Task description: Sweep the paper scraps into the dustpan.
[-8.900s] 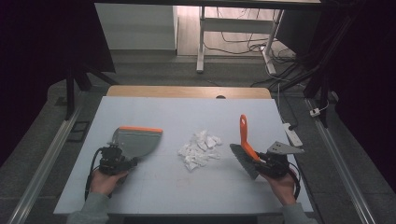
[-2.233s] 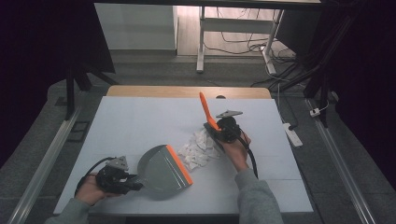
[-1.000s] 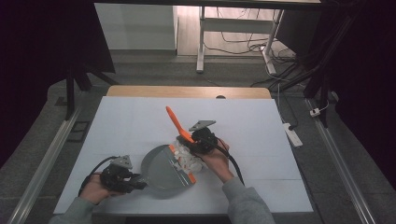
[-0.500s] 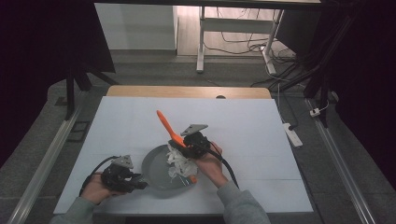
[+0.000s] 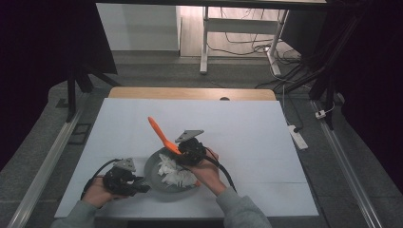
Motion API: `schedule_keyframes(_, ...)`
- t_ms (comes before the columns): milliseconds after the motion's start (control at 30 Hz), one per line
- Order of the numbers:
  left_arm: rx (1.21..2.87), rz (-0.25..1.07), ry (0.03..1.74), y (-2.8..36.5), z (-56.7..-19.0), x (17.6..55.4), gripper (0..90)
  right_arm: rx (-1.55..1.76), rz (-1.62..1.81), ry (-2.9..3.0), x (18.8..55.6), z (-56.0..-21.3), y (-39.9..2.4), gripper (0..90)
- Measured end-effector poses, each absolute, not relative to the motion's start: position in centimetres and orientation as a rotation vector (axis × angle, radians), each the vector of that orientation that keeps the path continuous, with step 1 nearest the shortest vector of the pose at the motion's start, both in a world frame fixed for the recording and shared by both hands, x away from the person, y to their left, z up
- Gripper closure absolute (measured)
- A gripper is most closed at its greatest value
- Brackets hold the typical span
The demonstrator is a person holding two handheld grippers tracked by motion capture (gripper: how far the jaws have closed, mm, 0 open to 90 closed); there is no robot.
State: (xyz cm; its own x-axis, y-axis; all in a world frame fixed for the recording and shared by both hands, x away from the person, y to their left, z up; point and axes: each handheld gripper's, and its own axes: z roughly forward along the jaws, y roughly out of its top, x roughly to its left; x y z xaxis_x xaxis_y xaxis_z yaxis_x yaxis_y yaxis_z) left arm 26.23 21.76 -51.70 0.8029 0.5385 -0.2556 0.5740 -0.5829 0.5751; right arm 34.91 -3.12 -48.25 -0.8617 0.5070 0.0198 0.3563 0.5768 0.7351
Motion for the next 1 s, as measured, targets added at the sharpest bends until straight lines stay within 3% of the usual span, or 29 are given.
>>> schedule_keyframes(200, 2.322, -0.07, 0.817, 21.8, -51.7, 26.2, 61.4, 0.735, 1.205, 2.564, 35.1, -47.1, -3.8, 70.3)
schedule_keyframes(567, 2.325, -0.069, 0.815, 21.8, -51.7, 26.2, 61.4, 0.887, 1.259, 2.409, 36.7, -44.9, -8.8, 70.2)
schedule_keyframes(1000, 2.327, -0.067, 0.819, 21.8, -51.6, 25.9, 61.4, 1.12, 1.135, 2.34, 34.5, -46.5, -15.3, 70.2)
